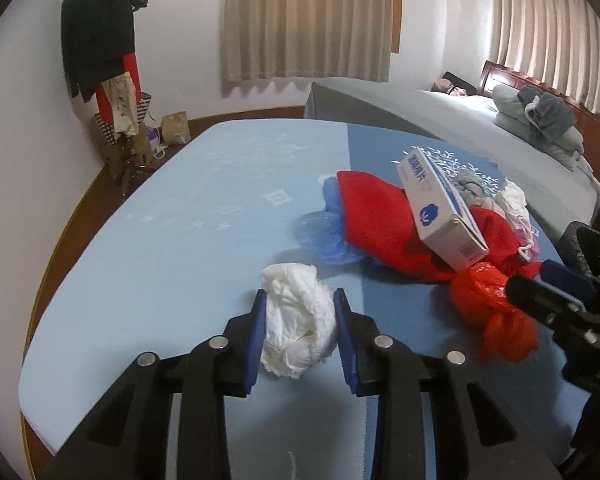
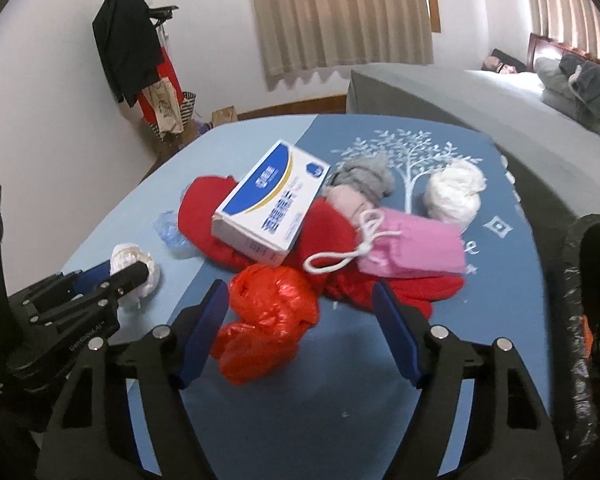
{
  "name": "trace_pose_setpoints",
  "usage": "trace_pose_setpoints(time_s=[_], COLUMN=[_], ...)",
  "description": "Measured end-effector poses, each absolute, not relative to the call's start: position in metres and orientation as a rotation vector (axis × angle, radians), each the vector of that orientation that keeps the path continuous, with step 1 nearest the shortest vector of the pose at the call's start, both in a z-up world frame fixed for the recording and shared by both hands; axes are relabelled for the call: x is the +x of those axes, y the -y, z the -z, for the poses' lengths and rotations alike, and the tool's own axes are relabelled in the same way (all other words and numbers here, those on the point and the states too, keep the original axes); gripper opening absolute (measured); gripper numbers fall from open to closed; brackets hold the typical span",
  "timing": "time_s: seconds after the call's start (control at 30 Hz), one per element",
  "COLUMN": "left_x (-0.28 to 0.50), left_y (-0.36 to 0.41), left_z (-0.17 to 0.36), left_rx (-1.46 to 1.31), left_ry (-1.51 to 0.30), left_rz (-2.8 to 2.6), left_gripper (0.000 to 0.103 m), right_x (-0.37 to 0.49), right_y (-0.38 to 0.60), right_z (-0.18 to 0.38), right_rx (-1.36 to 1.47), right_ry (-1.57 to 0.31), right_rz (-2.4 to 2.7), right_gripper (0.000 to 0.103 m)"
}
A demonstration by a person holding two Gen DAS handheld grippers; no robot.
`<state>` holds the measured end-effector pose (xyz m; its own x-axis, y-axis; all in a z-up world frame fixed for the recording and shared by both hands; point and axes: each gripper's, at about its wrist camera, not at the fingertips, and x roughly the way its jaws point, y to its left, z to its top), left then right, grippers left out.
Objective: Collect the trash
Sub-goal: 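Grasp the white tissue wad with the left tool while the right grasps red bag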
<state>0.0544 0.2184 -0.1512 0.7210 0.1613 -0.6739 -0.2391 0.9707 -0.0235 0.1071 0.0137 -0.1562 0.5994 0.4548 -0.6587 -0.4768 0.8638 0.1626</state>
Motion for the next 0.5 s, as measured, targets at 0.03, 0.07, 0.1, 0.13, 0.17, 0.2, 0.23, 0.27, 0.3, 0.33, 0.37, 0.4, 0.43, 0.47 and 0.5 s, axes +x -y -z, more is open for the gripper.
trace_pose_setpoints(time_s=[0.03,0.07,0.1,0.13,0.17,0.2,0.23,0.27,0.3,0.33,0.37,0.4,0.43,0.47,0.5], left_x=[0.055,0.055,0.055,0.054,0.055,0.054,0.054,0.054,0.054,0.054,0.054,0.053,0.053,0.053,0.053], left_y=[-0.220,-0.221,-0.221,-0.222,-0.223,-0.222,-0.223,-0.223,-0.222,-0.222,-0.221,-0.221,-0.221,-0.221,-0.220], left_z=[0.151,0.152,0.152,0.152,0.153,0.153,0.153,0.153,0.153,0.153,0.153,0.152,0.152,0.151,0.150], left_rx=[-0.111,-0.111,-0.111,-0.112,-0.115,-0.117,-0.119,-0.118,-0.118,-0.118,-0.119,-0.120,-0.119,-0.119,-0.118], left_ry=[-0.734,-0.734,-0.734,-0.734,-0.736,-0.737,-0.738,-0.739,-0.740,-0.741,-0.742,-0.742,-0.741,-0.738,-0.736], left_rz=[-0.223,-0.222,-0.222,-0.222,-0.222,-0.221,-0.221,-0.222,-0.221,-0.220,-0.220,-0.220,-0.220,-0.218,-0.216], left_gripper=[0.032,0.032,0.032,0.032,0.032,0.032,0.032,0.032,0.032,0.032,0.032,0.032,0.032,0.032,0.032], right_x=[0.107,0.108,0.109,0.109,0.110,0.111,0.111,0.111,0.111,0.111,0.111,0.110,0.109,0.108,0.106], right_y=[-0.014,-0.017,-0.018,-0.020,-0.023,-0.024,-0.026,-0.029,-0.030,-0.032,-0.032,-0.032,-0.031,-0.029,-0.027], right_z=[0.158,0.160,0.162,0.165,0.168,0.170,0.173,0.175,0.176,0.177,0.177,0.175,0.174,0.171,0.168], right_rx=[-0.033,-0.037,-0.039,-0.041,-0.043,-0.045,-0.049,-0.055,-0.059,-0.061,-0.061,-0.057,-0.049,-0.044,-0.044], right_ry=[-0.760,-0.770,-0.776,-0.788,-0.801,-0.812,-0.822,-0.835,-0.842,-0.847,-0.846,-0.848,-0.850,-0.845,-0.838], right_rz=[-0.541,-0.543,-0.544,-0.549,-0.556,-0.562,-0.568,-0.579,-0.588,-0.597,-0.606,-0.613,-0.624,-0.629,-0.631], right_gripper=[0.071,0.071,0.069,0.066,0.064,0.061,0.057,0.054,0.048,0.046,0.045,0.043,0.042,0.042,0.042])
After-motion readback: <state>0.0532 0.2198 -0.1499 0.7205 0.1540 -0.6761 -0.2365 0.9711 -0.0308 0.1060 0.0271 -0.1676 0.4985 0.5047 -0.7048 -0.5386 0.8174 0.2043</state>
